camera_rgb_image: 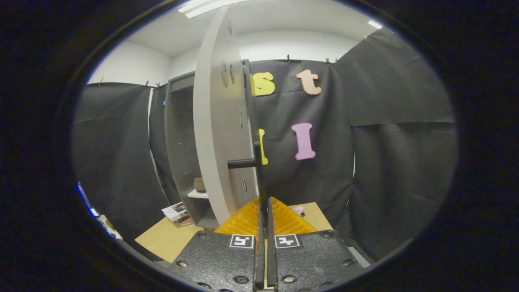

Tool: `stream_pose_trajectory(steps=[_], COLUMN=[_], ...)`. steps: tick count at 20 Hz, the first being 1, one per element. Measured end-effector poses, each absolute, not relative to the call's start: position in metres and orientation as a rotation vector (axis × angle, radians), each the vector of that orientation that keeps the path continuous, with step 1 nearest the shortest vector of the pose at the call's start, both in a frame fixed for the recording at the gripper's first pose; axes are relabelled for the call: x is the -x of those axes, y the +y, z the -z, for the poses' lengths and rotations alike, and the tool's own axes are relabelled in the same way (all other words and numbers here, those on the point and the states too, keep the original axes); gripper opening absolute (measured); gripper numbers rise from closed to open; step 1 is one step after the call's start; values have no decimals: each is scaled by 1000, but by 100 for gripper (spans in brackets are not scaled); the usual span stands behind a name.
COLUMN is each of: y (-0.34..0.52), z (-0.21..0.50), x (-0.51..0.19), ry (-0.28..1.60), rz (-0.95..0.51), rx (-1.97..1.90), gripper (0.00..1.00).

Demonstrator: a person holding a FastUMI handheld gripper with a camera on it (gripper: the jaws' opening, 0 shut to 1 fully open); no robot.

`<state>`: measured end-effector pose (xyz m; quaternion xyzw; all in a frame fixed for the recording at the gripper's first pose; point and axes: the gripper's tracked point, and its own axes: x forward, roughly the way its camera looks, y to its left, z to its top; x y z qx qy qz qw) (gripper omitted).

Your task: Open the shoe cabinet door, grab the shoes and put them into the shoe cabinet, then close the shoe cabinet door.

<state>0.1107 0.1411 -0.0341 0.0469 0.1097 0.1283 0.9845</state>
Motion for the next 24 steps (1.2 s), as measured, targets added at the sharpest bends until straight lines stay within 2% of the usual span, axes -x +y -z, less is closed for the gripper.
stream_pose_trajectory(steps=[4, 7, 12, 13, 24], y=[141, 136, 139, 144, 192], z=[14, 4, 2, 3, 43], x=[-116, -125, -118, -117, -117], ry=[104, 25, 12, 13, 83], rz=[-244, -191, -156, -166, -225], rx=[-81, -65, -27, -27, -99], gripper=[7, 26, 94, 98, 100])
